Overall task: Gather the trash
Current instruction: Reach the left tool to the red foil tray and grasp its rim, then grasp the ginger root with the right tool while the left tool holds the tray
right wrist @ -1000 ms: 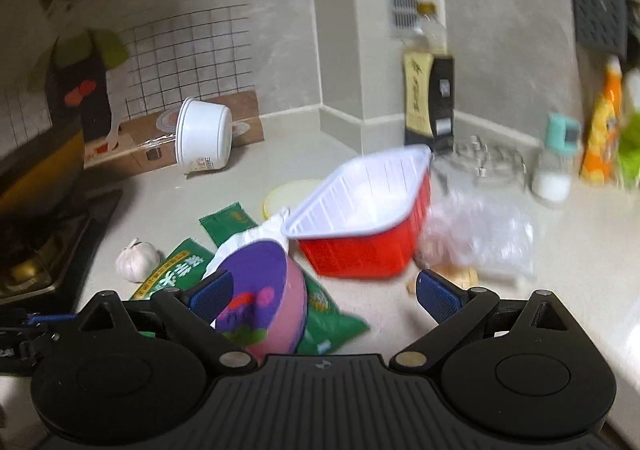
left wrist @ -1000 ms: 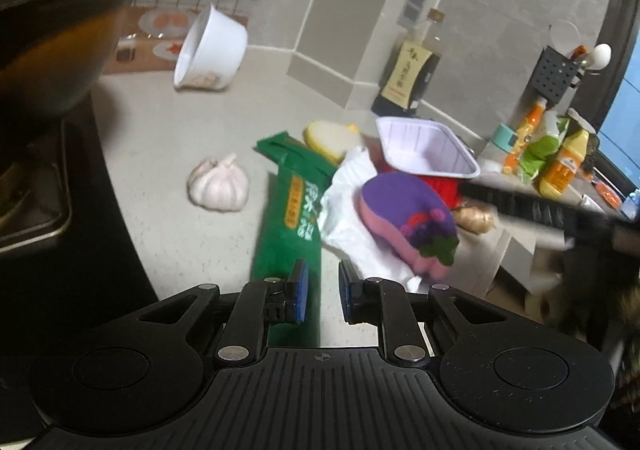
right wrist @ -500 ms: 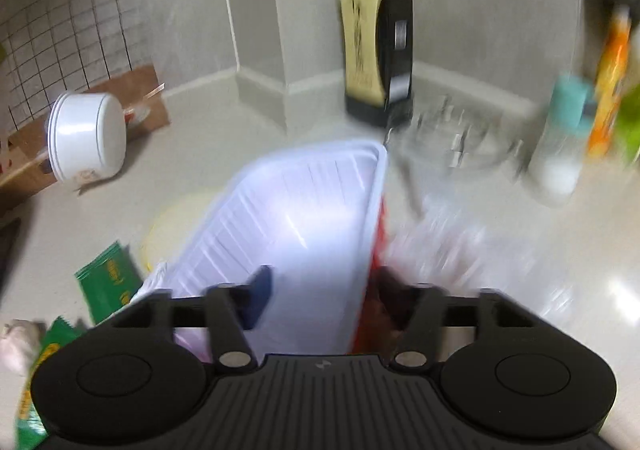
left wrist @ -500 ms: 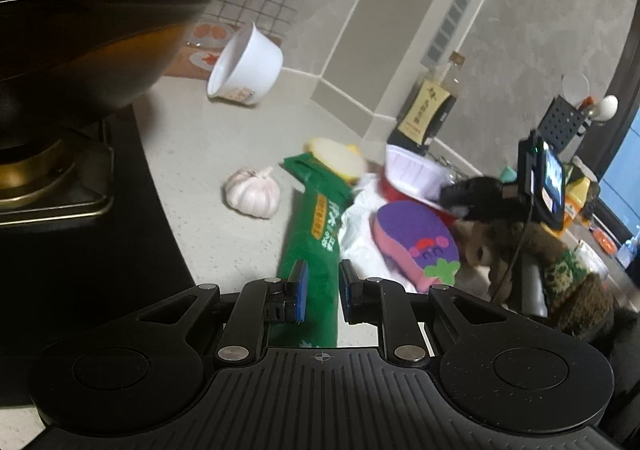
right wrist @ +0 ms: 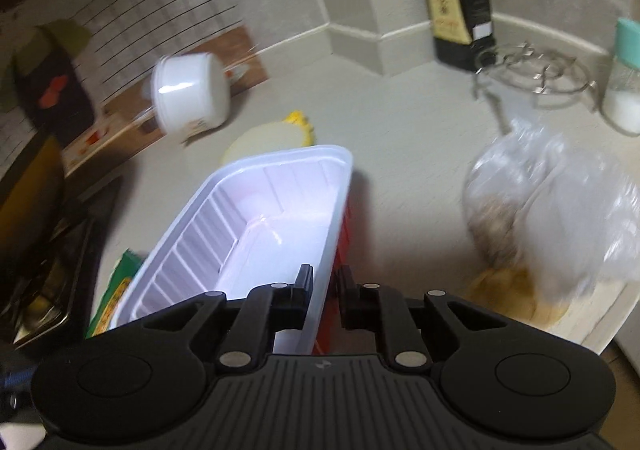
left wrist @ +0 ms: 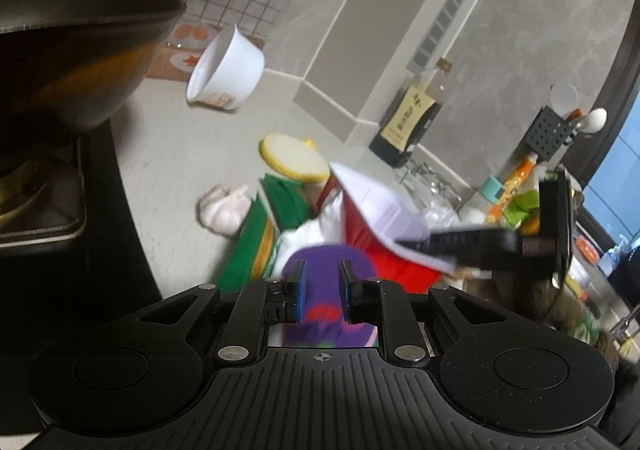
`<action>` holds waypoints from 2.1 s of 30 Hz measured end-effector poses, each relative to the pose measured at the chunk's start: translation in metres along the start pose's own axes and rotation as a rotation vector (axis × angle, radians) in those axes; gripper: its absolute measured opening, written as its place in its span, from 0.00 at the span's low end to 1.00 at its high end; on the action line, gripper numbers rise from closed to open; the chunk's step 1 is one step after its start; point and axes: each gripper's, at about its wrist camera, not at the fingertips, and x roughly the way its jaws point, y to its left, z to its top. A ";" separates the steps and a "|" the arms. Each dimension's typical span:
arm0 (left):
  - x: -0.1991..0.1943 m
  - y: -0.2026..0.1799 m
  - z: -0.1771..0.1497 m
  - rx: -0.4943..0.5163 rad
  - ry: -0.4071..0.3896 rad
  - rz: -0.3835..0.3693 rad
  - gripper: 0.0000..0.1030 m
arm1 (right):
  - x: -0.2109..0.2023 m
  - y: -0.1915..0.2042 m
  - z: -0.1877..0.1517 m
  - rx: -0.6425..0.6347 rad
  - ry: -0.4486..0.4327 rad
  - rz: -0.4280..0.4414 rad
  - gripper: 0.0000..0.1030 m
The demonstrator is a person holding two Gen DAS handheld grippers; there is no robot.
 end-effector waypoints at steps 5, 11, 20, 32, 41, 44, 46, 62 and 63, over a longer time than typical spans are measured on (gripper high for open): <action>0.014 -0.011 0.010 -0.032 0.003 -0.020 0.19 | -0.013 0.001 -0.013 -0.037 -0.009 0.010 0.17; 0.060 -0.044 0.027 -0.012 0.088 -0.019 0.19 | -0.064 -0.011 -0.012 -0.126 -0.212 -0.073 0.61; 0.132 -0.087 0.025 0.145 0.151 0.178 0.20 | -0.108 -0.065 -0.023 -0.135 -0.390 -0.187 0.65; 0.162 -0.098 -0.003 0.319 0.237 0.232 0.15 | -0.092 -0.100 -0.052 -0.203 -0.351 -0.125 0.73; 0.160 -0.090 0.000 0.277 0.234 0.259 0.14 | -0.024 -0.083 -0.044 -0.214 -0.273 -0.141 0.73; 0.161 -0.089 0.002 0.254 0.230 0.227 0.14 | -0.013 -0.081 -0.040 -0.198 -0.253 -0.162 0.71; 0.157 -0.089 0.001 0.250 0.207 0.212 0.12 | -0.012 -0.080 -0.041 -0.213 -0.259 -0.184 0.56; 0.117 -0.069 0.007 0.195 0.075 0.124 0.10 | -0.038 -0.049 -0.048 -0.225 -0.246 -0.114 0.35; 0.119 -0.070 0.007 0.198 0.085 0.123 0.10 | -0.036 -0.046 -0.048 -0.230 -0.241 -0.117 0.35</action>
